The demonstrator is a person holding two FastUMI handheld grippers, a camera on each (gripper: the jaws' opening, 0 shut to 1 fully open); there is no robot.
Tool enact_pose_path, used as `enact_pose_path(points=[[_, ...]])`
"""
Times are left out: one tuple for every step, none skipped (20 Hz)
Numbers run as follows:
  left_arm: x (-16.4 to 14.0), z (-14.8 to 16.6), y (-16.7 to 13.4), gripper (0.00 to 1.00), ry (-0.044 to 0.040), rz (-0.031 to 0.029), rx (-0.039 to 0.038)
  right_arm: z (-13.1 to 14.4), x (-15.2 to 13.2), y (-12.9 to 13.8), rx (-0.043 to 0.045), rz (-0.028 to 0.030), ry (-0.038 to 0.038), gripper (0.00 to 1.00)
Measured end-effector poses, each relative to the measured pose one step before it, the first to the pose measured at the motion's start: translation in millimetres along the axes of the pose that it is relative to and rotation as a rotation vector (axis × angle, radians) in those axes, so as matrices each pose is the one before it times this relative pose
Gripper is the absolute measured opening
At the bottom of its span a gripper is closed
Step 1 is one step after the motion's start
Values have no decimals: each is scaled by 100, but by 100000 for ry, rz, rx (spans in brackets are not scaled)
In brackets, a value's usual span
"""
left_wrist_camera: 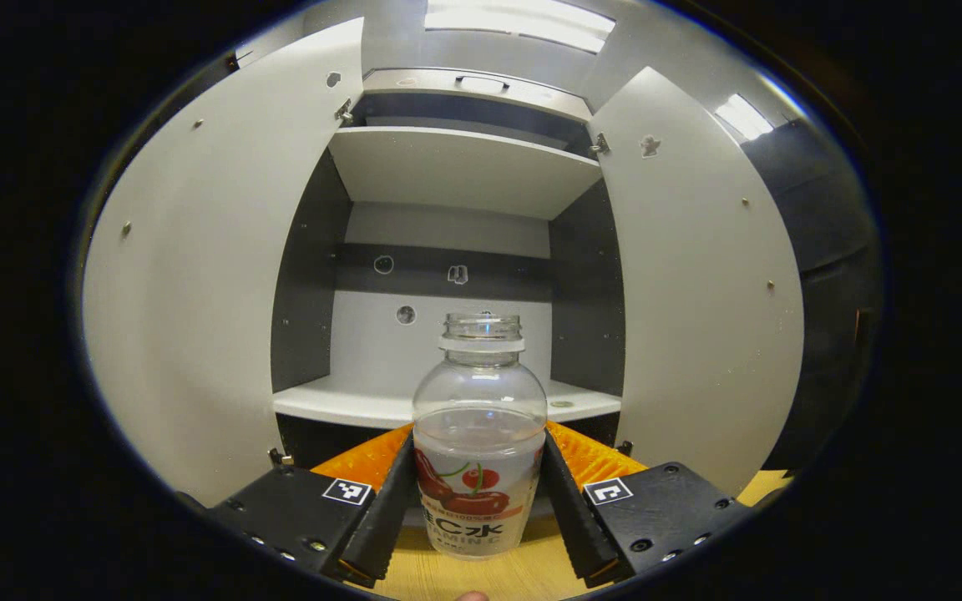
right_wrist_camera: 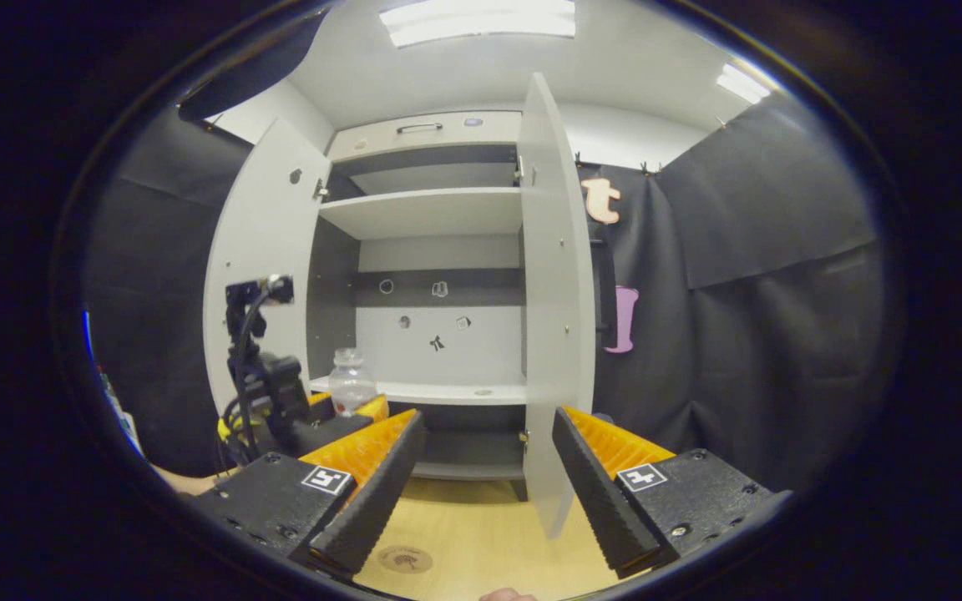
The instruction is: Grasp the bottle in the cabinet with the left hand and place it on the coaster, then close the right door with the right hand and the left door with the left hand.
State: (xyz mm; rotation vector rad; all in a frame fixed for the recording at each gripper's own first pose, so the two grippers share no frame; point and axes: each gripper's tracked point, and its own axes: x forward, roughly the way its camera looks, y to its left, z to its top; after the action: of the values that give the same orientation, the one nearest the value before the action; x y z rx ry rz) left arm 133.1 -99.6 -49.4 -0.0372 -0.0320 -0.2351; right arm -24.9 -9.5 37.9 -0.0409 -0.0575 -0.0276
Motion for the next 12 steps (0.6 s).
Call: enact_pose_path(points=[[-1030,-1546,-734,77,665,-733,1607,-141,-123,147,788,140,813,100],[-919,-1566,-750,77,1194,-776,1296,56,-185,53,1354,-31,437,100],[-937,-1666,-798,77,2018,-1001,591,82,-50,33,1156,-97,263,99],[-934,-1937,-879,81,2544,-446,331,259,-99,-20,397,-507,-57,99],[-681,-1952,-661,77,2831,-425,707,225,-82,-145,-437,-598,-116,100],[-720,-1846,-569,77,2674,-116,1147,334,-13,-40,-724,-142,-103,100],[-518,-1431,-312,77,1207,285,742,339,-63,-81,-777,-18,-431,100],[-281,-1106,-224,77,751,-490,-259,507,-47,-83,-878,-69,-780,100],[-206,-970,-296,77,999,-639,-1092,485,-118,-202,-1198,-360,-544,100],[-331,-827,-213,81,875,18,-1032,428,-79,-98,-930,-298,-523,100],[-215,-418,-5,77,-406,897,-687,330,-64,-48,-558,-50,-568,100],[-91,-513,135,77,-120,1162,-522,344,-42,27,92,-78,-469,100]])
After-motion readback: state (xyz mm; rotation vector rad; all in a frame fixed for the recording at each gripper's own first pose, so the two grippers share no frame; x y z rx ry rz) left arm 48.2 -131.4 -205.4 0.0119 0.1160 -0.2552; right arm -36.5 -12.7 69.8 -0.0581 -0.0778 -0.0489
